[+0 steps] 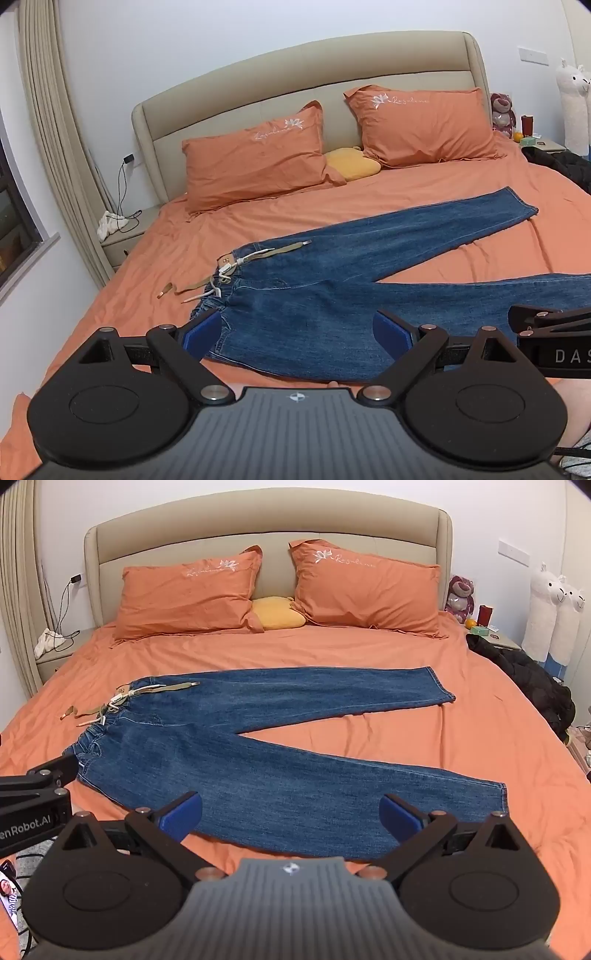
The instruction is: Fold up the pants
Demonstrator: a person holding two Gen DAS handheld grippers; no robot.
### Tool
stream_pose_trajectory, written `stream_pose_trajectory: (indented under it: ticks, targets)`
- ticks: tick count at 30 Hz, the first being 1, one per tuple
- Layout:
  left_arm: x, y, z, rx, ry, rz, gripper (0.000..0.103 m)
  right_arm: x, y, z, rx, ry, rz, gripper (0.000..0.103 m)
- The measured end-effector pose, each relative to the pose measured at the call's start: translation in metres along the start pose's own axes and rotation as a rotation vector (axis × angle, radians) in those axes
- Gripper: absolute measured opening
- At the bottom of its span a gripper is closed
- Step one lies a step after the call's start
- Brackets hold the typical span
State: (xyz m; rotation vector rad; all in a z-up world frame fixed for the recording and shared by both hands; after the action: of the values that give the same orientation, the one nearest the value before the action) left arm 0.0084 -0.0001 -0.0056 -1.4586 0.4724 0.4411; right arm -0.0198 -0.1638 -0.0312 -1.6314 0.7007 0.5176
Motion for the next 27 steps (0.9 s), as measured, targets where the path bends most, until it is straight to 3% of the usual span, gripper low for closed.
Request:
stream_pose_trajectory:
  ticks: [14,27]
  targets:
    - [-0.001,-0.003,-0.002,-0.012,0.012,-0.003,0.103,-0.004,-0.011,0.006,0.002,0.008,-0.011,0.098]
    - [-0.010,-0.002,-0.008,-0.012,0.028,-0.005,0.103,-0.012,0.002,0.004,0.004,0.015,-0.024,0.098]
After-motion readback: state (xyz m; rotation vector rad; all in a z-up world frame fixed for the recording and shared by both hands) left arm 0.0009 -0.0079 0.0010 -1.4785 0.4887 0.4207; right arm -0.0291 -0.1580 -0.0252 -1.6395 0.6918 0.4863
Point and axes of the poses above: each gripper's, at about its wrist camera, not at the fingertips, and x roughly the way its jaws point, z to its left, y to its underside, the point moved 1 cm from there along x, roughly the way its jaws point, and after that the axes turned 15 degrees about -x, right-handed, at the moved point
